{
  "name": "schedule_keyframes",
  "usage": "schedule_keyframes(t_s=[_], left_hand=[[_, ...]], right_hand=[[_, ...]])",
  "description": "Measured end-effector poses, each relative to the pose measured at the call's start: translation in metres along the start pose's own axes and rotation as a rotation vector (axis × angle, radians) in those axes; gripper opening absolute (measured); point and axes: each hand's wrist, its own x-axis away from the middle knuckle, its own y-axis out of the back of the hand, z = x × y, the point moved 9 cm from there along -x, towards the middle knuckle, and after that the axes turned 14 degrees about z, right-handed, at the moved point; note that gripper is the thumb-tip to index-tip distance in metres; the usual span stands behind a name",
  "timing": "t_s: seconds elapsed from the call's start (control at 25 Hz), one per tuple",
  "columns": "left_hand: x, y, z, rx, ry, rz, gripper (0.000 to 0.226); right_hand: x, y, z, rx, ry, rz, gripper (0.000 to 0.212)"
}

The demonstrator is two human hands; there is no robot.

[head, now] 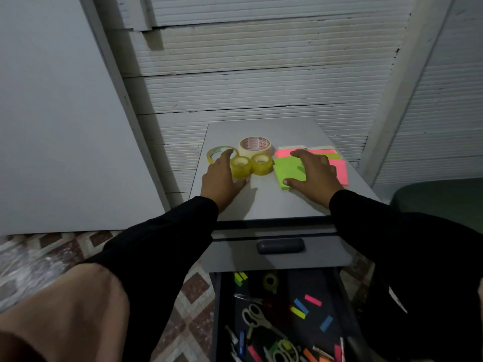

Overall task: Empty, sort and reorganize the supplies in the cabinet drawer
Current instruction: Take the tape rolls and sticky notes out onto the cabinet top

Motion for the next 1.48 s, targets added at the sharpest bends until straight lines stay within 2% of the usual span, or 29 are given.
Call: schedule_keyframes(t_s=[0.24, 0.48, 0.76, 1.08, 1.2, 1.32, 1.48], left_hand=[[0.075, 0.007, -0.015, -0.023, -0.105, 0.005, 0.06], [0.153, -0.014, -0.009, 0.025, -0.079, 0.073, 0.061], [0.214, -0.073, 0.015, 0.088, 0.012, 0.213, 0.062], [0.241, -0.153, 0.065, 0.121, 0.127, 0.314, 0.06], [0.242, -0.185, 0.083, -0.028, 0.157, 0.407, 0.049], [0.242, -0.214, 0.093, -0.358, 0.153, 0.594, 0.04], [0.24, -0.246, 0.1, -0.836, -0.011, 0.795, 0.038]], right_hand=[[0.061, 0.003, 0.014, -0.048, 0.068, 0.095, 0.072], [0.128, -0.01, 0.015, -0.047, 0.108, 0.183, 0.072], [0.183, -0.07, -0.003, -0.077, 0.087, 0.313, 0.066], [0.205, -0.156, -0.045, -0.053, 0.037, 0.461, 0.055], [0.205, -0.184, -0.062, -0.051, 0.017, 0.511, 0.054], [0.198, -0.205, -0.078, -0.085, -0.022, 0.527, 0.05], [0.192, -0.23, -0.101, -0.161, -0.079, 0.525, 0.046]])
